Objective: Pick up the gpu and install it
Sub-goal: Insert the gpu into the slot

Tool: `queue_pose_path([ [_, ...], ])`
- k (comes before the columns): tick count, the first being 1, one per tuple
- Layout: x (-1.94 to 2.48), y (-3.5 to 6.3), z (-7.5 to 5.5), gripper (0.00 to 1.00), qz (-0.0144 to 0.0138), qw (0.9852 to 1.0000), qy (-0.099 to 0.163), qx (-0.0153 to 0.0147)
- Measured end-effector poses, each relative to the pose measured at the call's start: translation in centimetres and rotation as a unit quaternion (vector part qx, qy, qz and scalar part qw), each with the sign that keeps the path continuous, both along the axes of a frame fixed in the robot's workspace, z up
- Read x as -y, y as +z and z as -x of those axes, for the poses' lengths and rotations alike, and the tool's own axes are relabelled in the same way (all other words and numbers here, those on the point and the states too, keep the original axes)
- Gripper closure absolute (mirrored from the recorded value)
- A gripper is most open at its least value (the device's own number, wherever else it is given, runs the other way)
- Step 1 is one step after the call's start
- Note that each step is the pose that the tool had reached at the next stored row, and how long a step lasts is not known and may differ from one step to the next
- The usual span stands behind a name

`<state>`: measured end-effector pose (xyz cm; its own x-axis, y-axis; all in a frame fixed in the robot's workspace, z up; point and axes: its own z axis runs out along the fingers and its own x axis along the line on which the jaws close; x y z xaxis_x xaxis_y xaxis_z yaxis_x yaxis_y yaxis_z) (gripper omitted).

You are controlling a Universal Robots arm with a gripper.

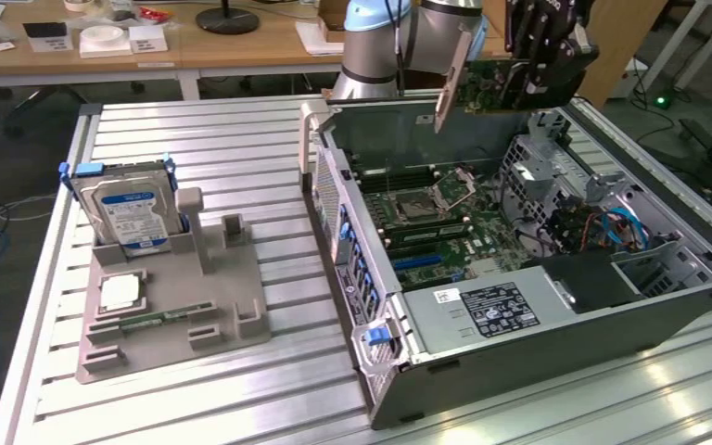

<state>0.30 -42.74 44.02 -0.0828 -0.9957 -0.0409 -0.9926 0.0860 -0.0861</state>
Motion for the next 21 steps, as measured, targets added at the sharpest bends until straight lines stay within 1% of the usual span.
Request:
queue_pose_path([
  [2, 0.01, -0.21, 0.0, 0.72, 0.0, 1.0, 0.005, -0.0007],
  [12, 0.07, -0.54, 0.0, 0.72, 0.0001, 0.9995, 0.031, -0.0007],
  [21, 0.35, -0.94, 0.02, 0.72, 0.0001, 0.9989, 0.047, -0.0007],
])
